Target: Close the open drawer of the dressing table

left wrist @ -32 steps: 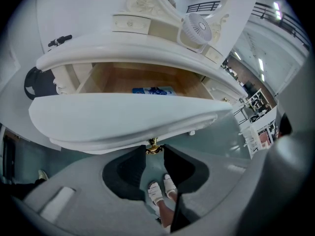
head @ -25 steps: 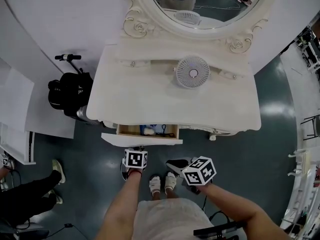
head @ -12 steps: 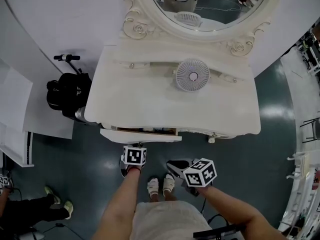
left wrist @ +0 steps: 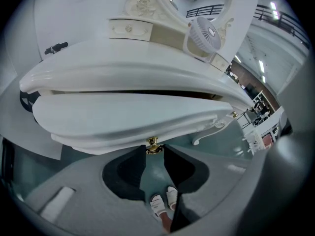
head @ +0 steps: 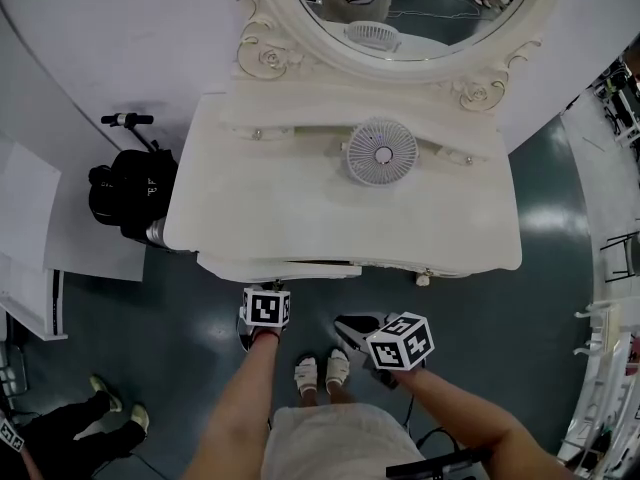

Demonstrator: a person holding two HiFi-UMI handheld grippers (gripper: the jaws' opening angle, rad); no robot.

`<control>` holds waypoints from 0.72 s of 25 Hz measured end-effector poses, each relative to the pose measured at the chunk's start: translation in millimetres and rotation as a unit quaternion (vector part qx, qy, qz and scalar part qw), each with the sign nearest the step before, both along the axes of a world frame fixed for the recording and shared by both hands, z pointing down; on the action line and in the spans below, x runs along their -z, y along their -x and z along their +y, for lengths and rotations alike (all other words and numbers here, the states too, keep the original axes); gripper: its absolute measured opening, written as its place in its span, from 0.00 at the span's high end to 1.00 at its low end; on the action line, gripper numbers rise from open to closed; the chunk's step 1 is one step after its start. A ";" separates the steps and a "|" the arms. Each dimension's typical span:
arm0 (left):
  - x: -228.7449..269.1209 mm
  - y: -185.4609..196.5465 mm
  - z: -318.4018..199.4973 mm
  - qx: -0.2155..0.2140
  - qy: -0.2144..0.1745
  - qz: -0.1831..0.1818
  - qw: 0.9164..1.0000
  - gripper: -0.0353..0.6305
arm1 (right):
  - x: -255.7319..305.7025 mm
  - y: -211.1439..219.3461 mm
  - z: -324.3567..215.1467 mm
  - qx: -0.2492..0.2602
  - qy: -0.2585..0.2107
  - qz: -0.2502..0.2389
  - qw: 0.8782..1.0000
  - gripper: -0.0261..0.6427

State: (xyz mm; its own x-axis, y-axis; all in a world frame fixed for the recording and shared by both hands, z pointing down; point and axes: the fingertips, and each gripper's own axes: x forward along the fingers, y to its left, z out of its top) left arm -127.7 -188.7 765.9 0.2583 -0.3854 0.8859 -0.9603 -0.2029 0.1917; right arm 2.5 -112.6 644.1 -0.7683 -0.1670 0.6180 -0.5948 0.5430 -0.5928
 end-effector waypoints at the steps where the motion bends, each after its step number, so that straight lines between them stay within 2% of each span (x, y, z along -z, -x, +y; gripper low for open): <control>1: -0.2 -0.2 -2.1 0.000 -0.001 0.000 1.000 0.76 | -0.5 -0.2 -2.7 -0.002 -0.001 0.001 1.000 0.93; 18: 3.3 -0.3 -42.8 0.009 -0.022 -0.002 1.000 0.76 | -5.8 -7.2 -20.0 -0.022 0.001 0.004 1.000 0.93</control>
State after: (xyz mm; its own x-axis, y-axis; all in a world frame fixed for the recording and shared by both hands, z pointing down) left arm -127.4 -231.5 762.7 0.2480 -0.4283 0.8689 -0.9644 -0.1943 0.1794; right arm 9.7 -132.7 649.9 -0.7554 -0.1996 0.6241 -0.6229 0.5143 -0.5894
